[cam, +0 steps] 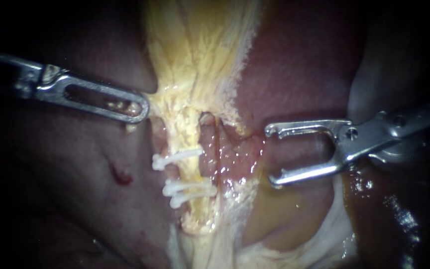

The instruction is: Going back third clip left tube

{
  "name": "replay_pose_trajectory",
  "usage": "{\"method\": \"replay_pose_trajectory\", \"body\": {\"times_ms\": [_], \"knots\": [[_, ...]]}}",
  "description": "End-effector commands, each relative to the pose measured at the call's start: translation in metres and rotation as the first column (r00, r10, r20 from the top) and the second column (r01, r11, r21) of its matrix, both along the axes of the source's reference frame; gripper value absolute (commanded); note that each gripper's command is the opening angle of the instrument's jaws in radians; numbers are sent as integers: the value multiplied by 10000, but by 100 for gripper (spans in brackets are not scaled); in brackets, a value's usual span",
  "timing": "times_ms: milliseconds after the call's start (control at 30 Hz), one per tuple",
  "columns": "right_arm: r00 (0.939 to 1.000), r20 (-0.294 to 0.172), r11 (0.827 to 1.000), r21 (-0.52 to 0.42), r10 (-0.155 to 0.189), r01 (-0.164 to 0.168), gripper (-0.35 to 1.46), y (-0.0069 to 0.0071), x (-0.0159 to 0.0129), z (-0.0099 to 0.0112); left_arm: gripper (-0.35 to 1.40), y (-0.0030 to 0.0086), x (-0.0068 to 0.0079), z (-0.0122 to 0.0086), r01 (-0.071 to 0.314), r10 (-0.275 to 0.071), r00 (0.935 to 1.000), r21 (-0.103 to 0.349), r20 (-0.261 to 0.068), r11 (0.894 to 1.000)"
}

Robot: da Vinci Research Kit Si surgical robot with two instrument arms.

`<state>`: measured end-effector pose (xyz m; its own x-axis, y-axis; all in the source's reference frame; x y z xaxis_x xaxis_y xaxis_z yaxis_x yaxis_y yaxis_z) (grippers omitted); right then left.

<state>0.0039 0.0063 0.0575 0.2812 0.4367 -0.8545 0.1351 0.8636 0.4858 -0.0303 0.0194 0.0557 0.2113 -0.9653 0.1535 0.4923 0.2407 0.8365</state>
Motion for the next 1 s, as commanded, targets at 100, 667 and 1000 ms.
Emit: {"method": "replay_pose_trajectory", "body": {"times_ms": [100, 667, 1000], "knots": [[10000, -3, 10000, -1, -2, 2, 50, -1, -1, 1, -35, -5, -13, 8, 8, -8, 10000, -21, -1, 10000], [10000, -6, 10000, -58, -14, 14, 50, 0, -5, 3, -35, 2, -61, 65, -265, 265, 9996, 15, -108, 9996], [10000, 21, 10000, -60, -28, 28, 50, 0, -5, 3, -35, 1, -61, 63, -264, 264, 9996, 16, -109, 9996]]}}
